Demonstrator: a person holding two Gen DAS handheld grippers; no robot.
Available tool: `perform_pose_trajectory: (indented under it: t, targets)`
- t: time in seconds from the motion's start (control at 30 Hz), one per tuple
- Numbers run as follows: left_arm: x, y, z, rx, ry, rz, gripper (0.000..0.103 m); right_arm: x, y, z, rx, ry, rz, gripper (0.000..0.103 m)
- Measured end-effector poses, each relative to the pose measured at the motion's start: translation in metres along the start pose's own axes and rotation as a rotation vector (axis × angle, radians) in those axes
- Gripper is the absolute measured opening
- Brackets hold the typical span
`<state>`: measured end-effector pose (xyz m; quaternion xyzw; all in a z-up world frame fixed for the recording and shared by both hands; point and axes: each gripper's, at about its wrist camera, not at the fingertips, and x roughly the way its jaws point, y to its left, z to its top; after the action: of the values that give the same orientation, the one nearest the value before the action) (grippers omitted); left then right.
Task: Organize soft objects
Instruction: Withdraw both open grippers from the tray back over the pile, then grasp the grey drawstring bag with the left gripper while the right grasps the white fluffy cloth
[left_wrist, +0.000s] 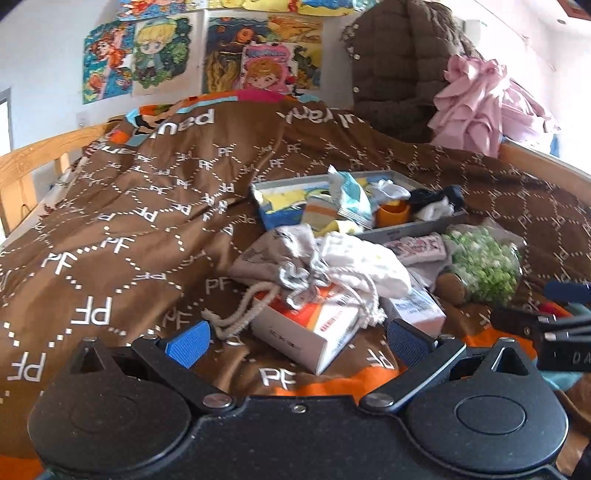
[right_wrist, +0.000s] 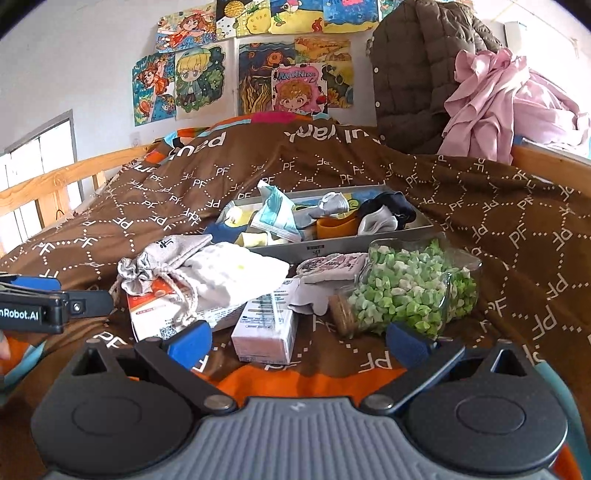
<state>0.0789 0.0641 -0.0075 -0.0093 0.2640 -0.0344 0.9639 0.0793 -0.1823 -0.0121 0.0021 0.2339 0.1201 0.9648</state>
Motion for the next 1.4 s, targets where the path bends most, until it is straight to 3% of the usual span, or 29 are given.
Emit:
perform_pose_trajectory:
  t: [0.3, 0.53, 0.67, 0.77, 1.03, 1.27, 1.4]
  targets:
    - [0.005, 0.006, 0.011, -0.052, -0.013, 0.027, 0.102, 0.015, 0.005, 0.009, -0.008, -0.037, 0.02, 0.103]
    - [0.014, 0.018, 0.021, -0.117, -0.038, 0.052, 0.102, 0.052, 0.006, 0.03, 0.015, -0.053, 0.157, 0.103]
    - [0.028, 0.025, 0.03, -0.164, -0.057, 0.078, 0.102, 0.076, 0.011, 0.041, -0.033, -0.065, 0.195, 0.103]
    - [0.042, 0.033, 0.04, -0.219, -0.047, 0.051, 0.102, 0.096, 0.013, 0.043, -0.076, -0.05, 0.198, 0.102]
    - [0.083, 0.044, 0.043, -0.401, 0.036, 0.038, 0.102, 0.122, 0.017, 0.035, -0.1, -0.029, 0.25, 0.091]
    - [0.108, 0.036, 0.039, -0.414, 0.078, 0.02, 0.095, 0.135, 0.018, 0.034, -0.096, 0.0, 0.293, 0.079]
    - [0.113, 0.031, 0.038, -0.38, 0.1, 0.03, 0.083, 0.14, 0.02, 0.032, -0.104, 0.031, 0.313, 0.074]
